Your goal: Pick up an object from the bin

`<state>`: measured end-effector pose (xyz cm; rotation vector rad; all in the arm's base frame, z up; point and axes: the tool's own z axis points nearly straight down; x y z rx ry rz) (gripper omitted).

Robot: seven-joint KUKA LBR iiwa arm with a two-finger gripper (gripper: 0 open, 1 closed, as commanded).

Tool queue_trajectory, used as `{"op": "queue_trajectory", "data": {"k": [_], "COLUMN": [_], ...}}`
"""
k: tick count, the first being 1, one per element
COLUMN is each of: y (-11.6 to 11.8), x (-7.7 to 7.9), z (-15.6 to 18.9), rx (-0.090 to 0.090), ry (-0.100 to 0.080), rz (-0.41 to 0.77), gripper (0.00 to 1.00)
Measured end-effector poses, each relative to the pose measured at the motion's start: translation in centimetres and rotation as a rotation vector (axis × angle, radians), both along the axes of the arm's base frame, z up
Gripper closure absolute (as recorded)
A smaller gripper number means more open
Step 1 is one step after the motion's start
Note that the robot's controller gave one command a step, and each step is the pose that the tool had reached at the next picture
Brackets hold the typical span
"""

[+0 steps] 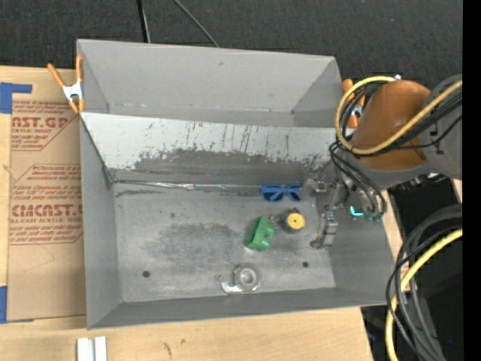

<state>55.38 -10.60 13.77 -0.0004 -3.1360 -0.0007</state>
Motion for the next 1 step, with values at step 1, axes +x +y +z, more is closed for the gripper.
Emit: {"op": "queue_trajectory", "data": {"k": [1], "y": [7.01], "x": [0.85], "z": [-7.00], "rx": [0.005], "ry": [-0.004], "rz": [0.469], "gripper": [0.00]}}
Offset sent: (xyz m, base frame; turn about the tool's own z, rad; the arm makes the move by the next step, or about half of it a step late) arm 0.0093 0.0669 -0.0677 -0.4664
